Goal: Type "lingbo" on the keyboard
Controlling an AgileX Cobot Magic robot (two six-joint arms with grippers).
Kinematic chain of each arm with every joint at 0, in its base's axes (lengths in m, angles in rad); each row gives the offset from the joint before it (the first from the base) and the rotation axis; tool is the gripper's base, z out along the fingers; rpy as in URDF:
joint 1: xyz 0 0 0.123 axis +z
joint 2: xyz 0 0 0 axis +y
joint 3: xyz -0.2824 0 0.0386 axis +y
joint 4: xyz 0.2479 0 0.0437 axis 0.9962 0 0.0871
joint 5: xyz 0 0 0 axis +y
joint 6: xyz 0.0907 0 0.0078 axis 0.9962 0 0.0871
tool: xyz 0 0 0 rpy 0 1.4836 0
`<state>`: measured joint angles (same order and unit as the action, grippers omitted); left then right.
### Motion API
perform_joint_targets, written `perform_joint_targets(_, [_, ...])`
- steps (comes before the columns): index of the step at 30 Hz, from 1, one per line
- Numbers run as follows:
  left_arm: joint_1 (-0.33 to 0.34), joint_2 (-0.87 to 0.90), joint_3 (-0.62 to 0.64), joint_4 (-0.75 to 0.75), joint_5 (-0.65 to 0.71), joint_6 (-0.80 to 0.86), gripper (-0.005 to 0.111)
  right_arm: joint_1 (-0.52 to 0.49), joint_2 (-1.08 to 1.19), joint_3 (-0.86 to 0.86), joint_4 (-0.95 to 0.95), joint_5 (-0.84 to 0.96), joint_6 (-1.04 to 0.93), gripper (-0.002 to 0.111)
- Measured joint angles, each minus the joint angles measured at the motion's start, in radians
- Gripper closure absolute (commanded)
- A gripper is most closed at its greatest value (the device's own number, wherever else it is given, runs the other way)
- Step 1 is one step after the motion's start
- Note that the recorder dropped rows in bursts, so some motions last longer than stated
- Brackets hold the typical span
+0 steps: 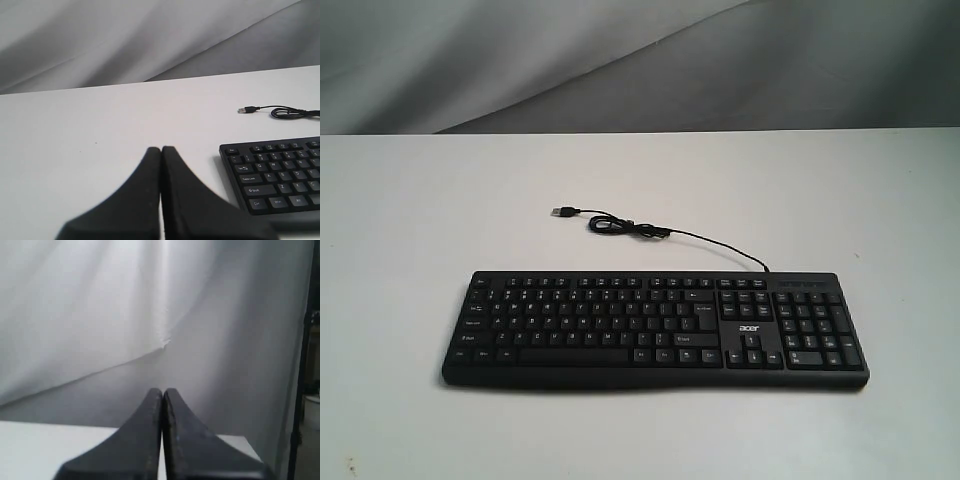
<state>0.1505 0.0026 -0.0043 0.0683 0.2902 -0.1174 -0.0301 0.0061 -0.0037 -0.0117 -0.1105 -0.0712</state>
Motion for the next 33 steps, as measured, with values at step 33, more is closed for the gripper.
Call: perform_joint_targets(33, [0.0,0.0,0.0,0.0,0.0,0.0,0.106,0.078,0.673,-0.709,0.434,0.942,-0.173,0.108])
